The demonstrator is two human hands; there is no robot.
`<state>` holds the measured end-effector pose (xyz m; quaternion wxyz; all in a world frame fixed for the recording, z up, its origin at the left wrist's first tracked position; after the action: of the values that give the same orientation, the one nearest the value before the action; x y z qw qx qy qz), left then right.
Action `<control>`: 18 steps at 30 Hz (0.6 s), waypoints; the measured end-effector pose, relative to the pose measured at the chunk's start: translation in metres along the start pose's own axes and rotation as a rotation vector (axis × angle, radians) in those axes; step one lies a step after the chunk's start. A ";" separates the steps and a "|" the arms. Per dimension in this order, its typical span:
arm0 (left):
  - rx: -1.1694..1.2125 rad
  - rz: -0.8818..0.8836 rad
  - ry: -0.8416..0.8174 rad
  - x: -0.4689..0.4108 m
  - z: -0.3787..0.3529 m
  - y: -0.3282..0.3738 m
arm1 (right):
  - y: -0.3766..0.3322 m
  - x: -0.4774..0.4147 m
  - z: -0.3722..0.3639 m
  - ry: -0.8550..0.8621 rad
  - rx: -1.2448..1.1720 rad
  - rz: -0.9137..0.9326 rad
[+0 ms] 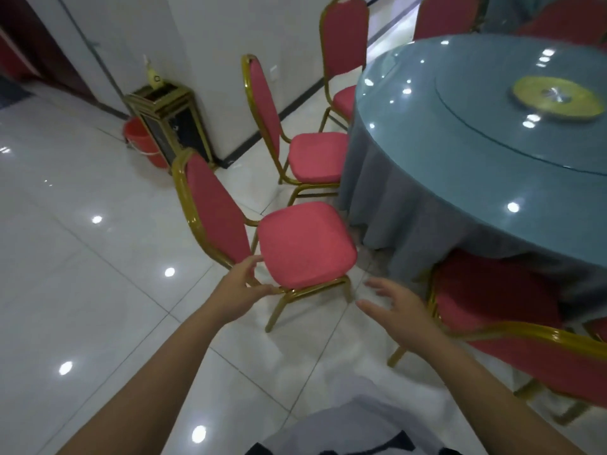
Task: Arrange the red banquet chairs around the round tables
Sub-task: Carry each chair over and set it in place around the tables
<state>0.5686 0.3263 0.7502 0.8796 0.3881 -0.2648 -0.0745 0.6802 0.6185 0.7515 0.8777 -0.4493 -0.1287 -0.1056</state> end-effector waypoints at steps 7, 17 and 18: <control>0.152 0.017 0.181 -0.017 0.105 -0.049 | -0.073 -0.104 -0.057 -0.097 -0.024 0.049; -0.092 0.026 0.315 -0.110 0.279 -0.076 | -0.206 -0.262 -0.152 -0.260 -0.206 0.152; -0.155 0.041 0.298 -0.125 0.291 -0.082 | -0.219 -0.274 -0.163 -0.288 -0.226 0.150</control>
<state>0.3163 0.1246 0.8029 0.9377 0.3206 -0.1328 -0.0186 0.3767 0.3789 0.7383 0.7996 -0.5639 -0.2063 0.0118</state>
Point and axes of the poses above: each hand's wrist, its own x-axis away from the middle knuckle, its own z-axis out of the back of the hand, y = z × x, the point moved 10 cm from there along -x, towards the middle knuckle, and after that the axes turned 7 degrees about -y, right-handed, at the moved point
